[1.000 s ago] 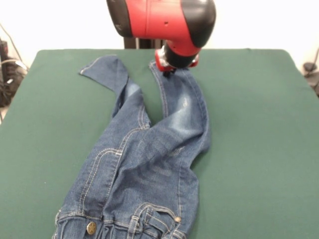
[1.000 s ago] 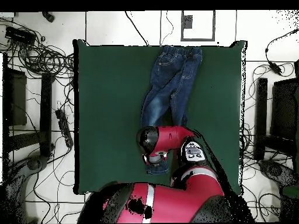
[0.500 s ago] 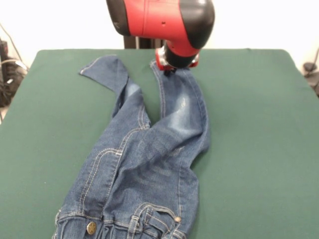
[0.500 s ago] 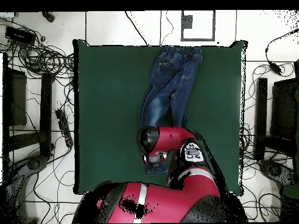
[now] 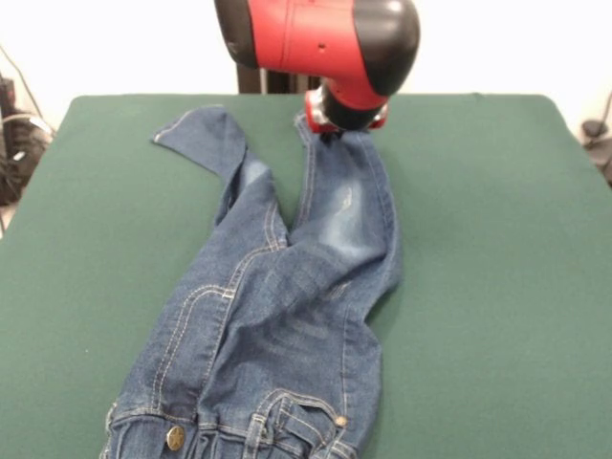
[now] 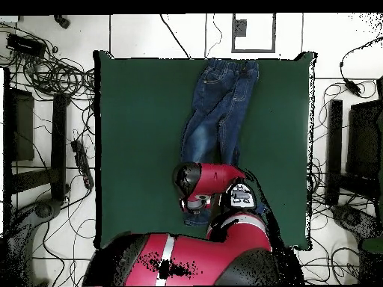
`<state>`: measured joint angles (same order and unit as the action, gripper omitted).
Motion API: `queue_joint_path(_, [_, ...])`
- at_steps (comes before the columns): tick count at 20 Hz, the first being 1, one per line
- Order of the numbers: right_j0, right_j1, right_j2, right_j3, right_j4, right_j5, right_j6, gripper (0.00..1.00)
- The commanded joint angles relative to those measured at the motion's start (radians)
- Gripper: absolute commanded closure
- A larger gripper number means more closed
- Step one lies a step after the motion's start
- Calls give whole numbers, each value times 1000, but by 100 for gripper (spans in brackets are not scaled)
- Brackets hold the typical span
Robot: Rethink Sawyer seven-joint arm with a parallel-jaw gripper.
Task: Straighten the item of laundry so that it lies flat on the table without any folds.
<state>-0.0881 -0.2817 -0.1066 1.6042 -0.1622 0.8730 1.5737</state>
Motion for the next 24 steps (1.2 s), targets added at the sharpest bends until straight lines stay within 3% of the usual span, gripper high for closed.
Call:
queue_joint_path(1, [71,98,65,84,93,74,257,100])
queue_joint_path(24, [185,14,58,249,202,66,275,100])
